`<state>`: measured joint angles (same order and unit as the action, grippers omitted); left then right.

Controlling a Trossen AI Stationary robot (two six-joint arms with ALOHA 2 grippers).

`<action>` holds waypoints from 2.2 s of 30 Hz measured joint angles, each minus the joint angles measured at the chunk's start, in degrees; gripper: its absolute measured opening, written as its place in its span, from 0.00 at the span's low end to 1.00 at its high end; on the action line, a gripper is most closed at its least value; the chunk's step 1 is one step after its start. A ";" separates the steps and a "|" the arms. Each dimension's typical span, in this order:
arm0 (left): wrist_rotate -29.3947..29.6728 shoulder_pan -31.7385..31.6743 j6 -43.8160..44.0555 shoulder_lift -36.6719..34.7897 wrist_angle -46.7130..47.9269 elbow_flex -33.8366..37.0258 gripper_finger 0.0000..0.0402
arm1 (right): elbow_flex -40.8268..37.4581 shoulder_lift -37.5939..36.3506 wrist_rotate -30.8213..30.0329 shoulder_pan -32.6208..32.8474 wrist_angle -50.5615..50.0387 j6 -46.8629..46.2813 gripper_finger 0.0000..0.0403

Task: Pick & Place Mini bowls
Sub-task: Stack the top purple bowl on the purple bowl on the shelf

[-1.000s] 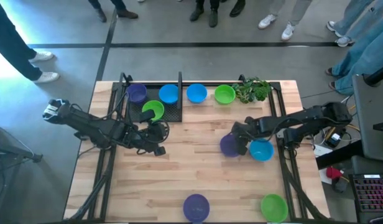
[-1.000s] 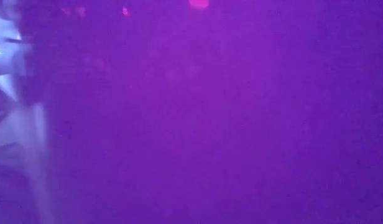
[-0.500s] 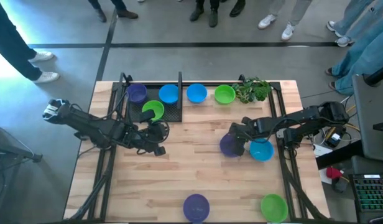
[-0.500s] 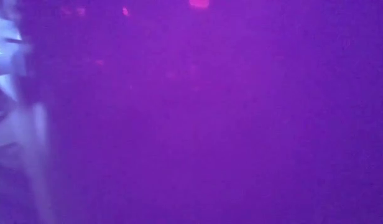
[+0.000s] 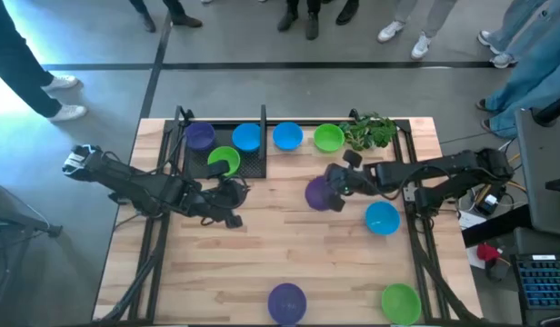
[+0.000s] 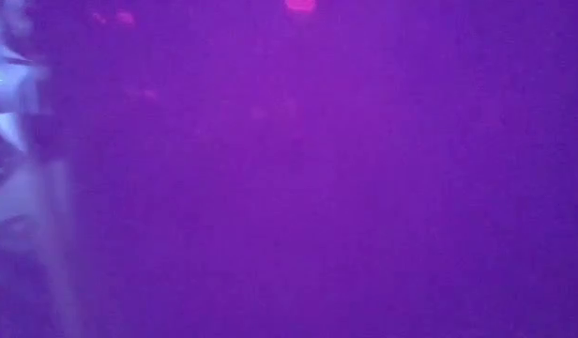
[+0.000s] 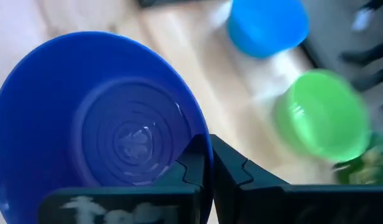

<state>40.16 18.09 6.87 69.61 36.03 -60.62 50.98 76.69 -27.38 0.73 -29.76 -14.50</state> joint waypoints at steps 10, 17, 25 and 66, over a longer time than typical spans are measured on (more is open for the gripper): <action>1.32 -0.20 -6.99 0.16 -9.83 0.00 0.23 | 4.41 0.31 -10.35 0.13 4.00 5.83 0.02; 11.17 -0.79 -15.97 3.83 -20.56 0.00 0.27 | 3.81 0.28 -12.39 0.13 17.79 15.15 0.02; 13.93 -3.36 -17.46 7.98 -30.13 0.00 0.27 | 3.25 0.28 -18.08 0.13 25.39 20.90 0.02; 22.88 -8.97 -19.08 15.69 -45.89 -0.02 0.27 | 1.92 11.31 -22.29 0.13 56.43 36.18 0.02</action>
<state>63.04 9.11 -12.20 85.30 -9.86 -60.64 52.90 87.99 -49.67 0.86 26.67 21.68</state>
